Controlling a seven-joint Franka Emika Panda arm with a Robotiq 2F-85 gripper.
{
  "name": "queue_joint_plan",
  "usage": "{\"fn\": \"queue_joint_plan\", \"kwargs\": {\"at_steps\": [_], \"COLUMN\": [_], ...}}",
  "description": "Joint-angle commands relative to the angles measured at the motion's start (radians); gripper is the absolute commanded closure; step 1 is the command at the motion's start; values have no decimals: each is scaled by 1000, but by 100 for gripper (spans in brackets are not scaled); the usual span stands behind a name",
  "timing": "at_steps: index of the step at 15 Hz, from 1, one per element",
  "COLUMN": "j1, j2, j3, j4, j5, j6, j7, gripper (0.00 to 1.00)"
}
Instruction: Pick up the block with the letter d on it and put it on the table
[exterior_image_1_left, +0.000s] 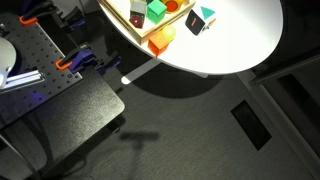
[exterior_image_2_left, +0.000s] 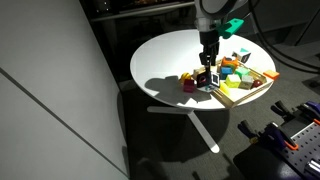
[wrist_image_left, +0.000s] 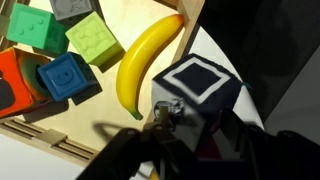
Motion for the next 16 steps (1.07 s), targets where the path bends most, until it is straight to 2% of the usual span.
{"fn": "queue_joint_plan", "kwargs": {"at_steps": [1, 2, 3, 12, 16], "j1": [-9, -11, -14, -34, -46], "j2": [-4, -6, -7, -33, -73], "j3": [-5, -6, -7, -24, -46], "j4": [12, 13, 15, 22, -7], "j5": [23, 24, 27, 45, 42], "j6": [-31, -36, -44, -164, -136], "j7": [-26, -24, -27, -19, 9], "gripper": [12, 4, 0, 0, 0]}}
